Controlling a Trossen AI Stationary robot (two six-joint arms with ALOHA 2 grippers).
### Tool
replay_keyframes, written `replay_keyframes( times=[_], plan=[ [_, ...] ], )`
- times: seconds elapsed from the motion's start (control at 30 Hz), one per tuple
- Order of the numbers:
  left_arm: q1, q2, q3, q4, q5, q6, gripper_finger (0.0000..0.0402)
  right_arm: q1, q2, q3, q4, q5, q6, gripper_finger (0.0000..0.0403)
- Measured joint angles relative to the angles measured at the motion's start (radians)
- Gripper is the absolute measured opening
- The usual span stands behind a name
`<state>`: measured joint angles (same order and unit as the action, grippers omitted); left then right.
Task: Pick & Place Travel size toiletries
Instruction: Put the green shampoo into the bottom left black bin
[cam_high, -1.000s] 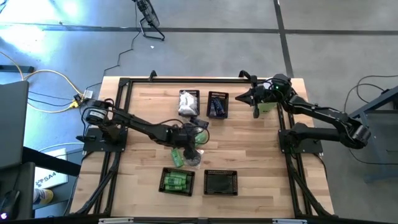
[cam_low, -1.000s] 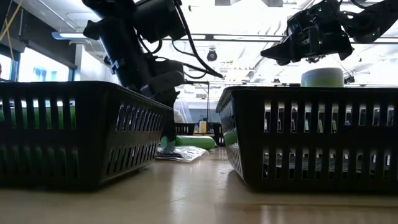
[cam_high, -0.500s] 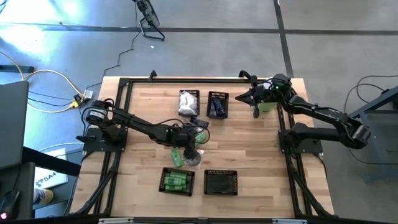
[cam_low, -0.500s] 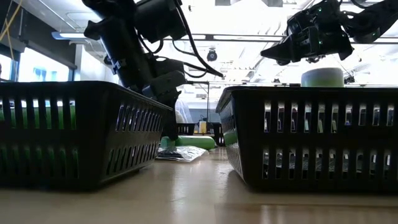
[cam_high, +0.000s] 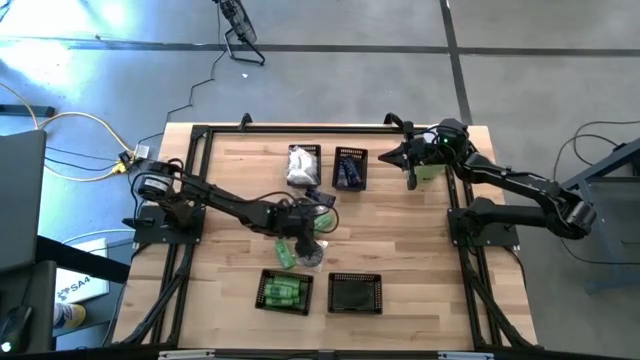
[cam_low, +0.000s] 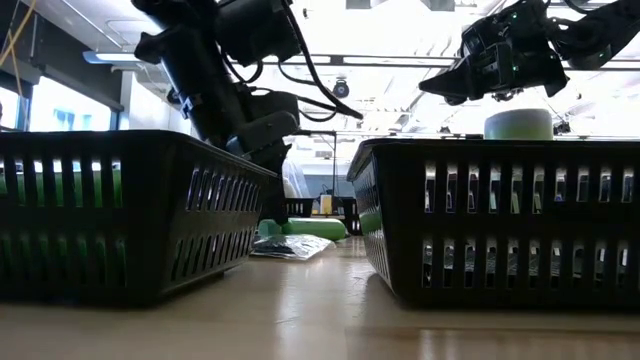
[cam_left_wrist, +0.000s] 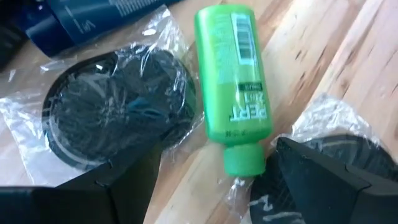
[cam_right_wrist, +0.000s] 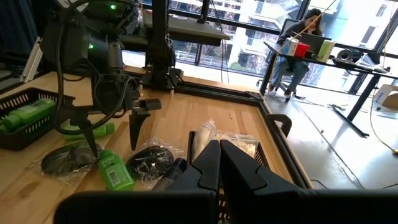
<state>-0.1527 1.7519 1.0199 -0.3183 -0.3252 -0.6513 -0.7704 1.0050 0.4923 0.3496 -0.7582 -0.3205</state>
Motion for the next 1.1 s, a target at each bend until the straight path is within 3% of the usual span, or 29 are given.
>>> replay_keyframes(
  times=[1.1],
  plan=[
    [0.044, -0.006, 0.001, 0.108, 0.073, -0.002, 0.0313, 0.000, 0.000, 0.000, -0.002, 0.000, -0.010, 0.0003]
  ],
)
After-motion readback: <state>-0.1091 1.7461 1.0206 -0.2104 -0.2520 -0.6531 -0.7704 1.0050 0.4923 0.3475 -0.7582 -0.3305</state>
